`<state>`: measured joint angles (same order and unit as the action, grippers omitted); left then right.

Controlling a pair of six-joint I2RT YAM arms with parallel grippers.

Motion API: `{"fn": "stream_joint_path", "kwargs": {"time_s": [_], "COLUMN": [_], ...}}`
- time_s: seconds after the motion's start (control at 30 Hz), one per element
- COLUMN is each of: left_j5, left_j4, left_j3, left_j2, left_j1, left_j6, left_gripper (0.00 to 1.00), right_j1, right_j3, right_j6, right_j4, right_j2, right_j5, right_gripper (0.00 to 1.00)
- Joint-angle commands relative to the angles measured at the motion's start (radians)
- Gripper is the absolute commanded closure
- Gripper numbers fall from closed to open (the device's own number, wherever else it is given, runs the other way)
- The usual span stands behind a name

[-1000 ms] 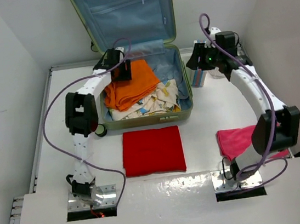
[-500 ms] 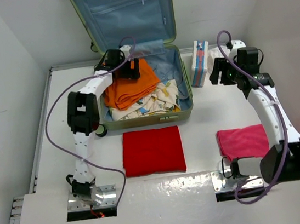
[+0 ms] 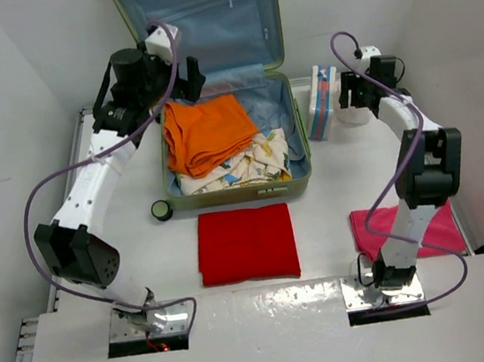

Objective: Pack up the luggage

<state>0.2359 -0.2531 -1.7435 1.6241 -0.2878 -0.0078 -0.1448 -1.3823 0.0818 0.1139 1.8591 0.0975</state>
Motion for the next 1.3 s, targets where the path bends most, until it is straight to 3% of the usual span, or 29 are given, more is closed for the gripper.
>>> {"fn": "stream_joint_path", "kwargs": {"time_s": [0.0, 0.1, 0.23, 0.53, 0.67, 0.7, 0.77, 0.8, 0.83, 1.1, 1.27], "left_j5": [-0.115, -0.145, -0.194, -0.256, -0.256, -0.256, -0.256, -0.256, -0.256, -0.228, -0.168], "left_j4": [-0.072, -0.106, -0.124, -0.143, -0.143, -0.143, -0.143, -0.143, -0.143, -0.143, -0.152], "left_j3": [0.097, 0.107, 0.127, 0.162, 0.162, 0.162, 0.162, 0.162, 0.162, 0.240, 0.280], "left_j2": [0.010, -0.013, -0.036, -0.058, -0.047, -0.047, -0.047, -0.047, -0.047, -0.066, -0.056], "left_j1": [0.009, 0.018, 0.018, 0.009, 0.009, 0.009, 0.009, 0.018, 0.018, 0.091, 0.162], "left_j6": [0.065, 0.055, 0.094, 0.135, 0.126, 0.126, 0.126, 0.126, 0.117, 0.020, -0.078], "left_gripper": [0.03, 0.03, 0.03, 0.03, 0.03, 0.03, 0.03, 0.03, 0.03, 0.03, 0.04], "right_j1": [-0.015, -0.027, -0.035, -0.062, -0.064, -0.064, -0.064, -0.067, -0.070, -0.111, -0.018], "right_j3": [-0.121, -0.201, -0.333, -0.348, -0.351, -0.345, -0.325, -0.324, -0.289, -0.182, -0.213], "right_j6": [-0.065, -0.071, -0.076, -0.123, -0.155, -0.166, -0.191, -0.191, -0.177, -0.059, -0.060], "right_j4": [-0.108, -0.146, -0.060, 0.059, 0.161, 0.170, 0.205, 0.228, 0.225, 0.135, 0.073], "right_j2": [0.086, 0.178, 0.311, 0.374, 0.397, 0.391, 0.361, 0.354, 0.323, -0.081, -0.231], "right_j5": [0.008, 0.036, 0.025, 0.027, 0.030, 0.031, 0.033, 0.031, 0.031, 0.194, 0.327], "right_gripper": [0.32, 0.32, 0.32, 0.35, 0.46, 0.59, 0.80, 0.97, 1.00, 1.00, 1.00]}}
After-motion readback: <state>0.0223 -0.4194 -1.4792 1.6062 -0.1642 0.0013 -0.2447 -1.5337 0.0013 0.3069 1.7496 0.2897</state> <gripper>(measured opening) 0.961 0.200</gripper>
